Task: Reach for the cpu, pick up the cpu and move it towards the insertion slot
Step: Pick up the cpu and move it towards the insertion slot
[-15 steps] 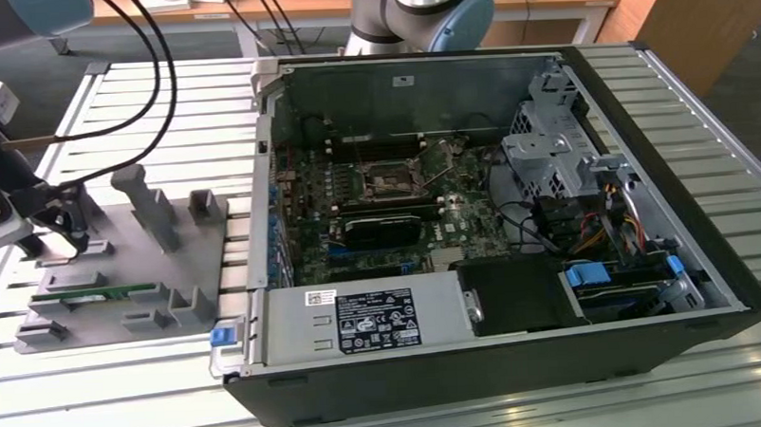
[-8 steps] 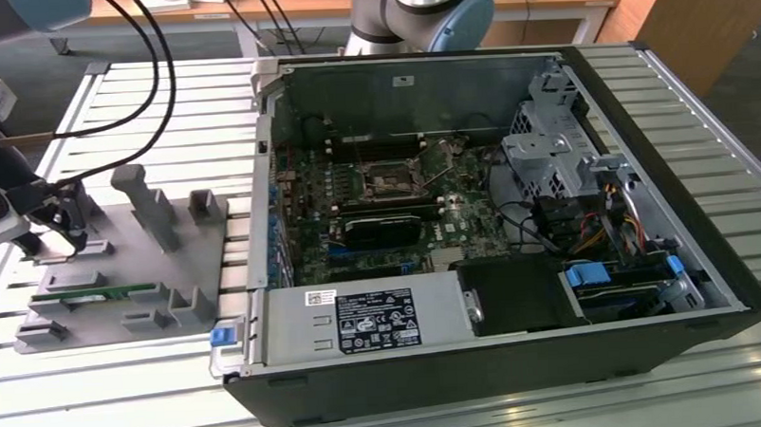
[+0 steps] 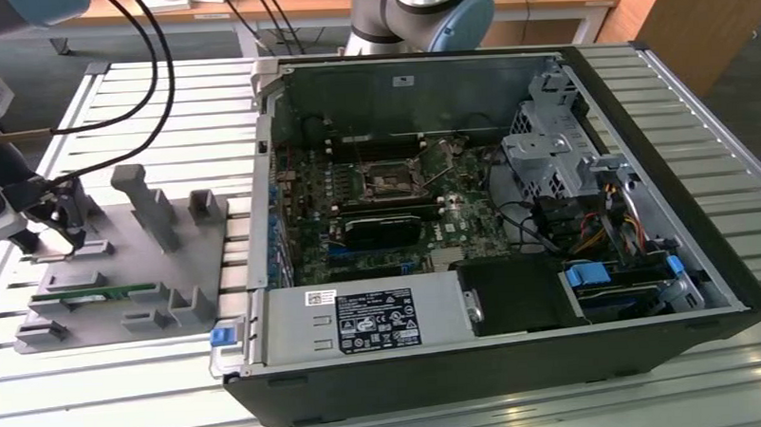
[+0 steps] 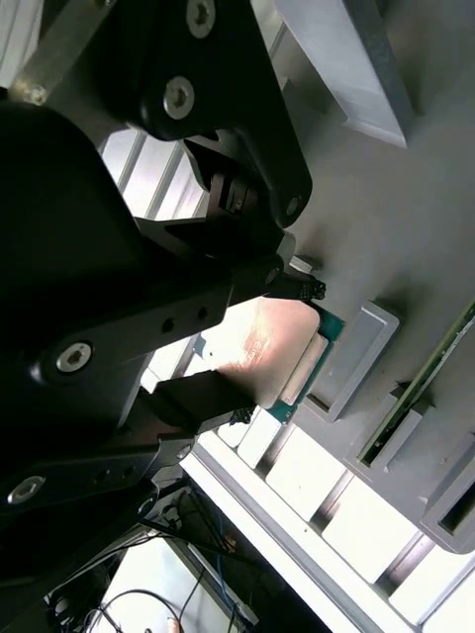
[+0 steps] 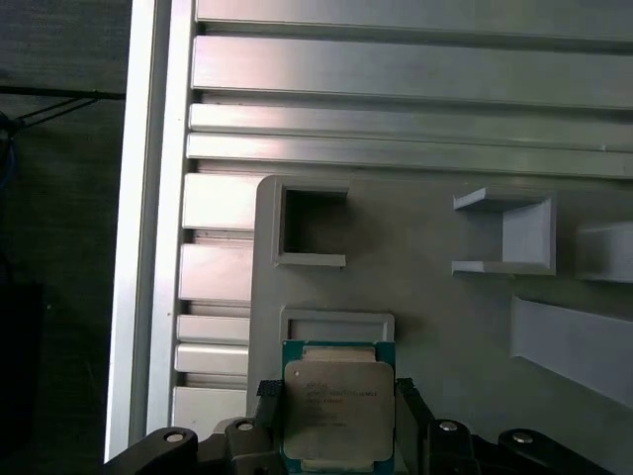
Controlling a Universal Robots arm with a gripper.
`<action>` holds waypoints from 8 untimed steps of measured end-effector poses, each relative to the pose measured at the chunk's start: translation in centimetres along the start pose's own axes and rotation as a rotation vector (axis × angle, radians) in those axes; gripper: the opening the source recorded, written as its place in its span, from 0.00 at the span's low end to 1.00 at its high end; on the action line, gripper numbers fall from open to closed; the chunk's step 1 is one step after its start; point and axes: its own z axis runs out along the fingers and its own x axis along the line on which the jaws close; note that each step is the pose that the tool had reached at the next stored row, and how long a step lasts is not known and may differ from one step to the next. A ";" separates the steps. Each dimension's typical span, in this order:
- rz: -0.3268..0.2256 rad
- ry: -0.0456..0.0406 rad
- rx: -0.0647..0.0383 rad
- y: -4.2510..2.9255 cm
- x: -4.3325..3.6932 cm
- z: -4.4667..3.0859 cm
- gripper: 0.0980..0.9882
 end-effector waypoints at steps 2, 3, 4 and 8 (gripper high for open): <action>0.000 -0.0002 0.000 0.01 -0.01 -0.07 0.49; 0.000 -0.0001 0.000 0.01 0.00 -0.11 0.49; 0.000 -0.0001 0.001 0.01 0.00 -0.14 0.49; 0.000 0.0000 0.001 0.01 0.00 -0.26 0.49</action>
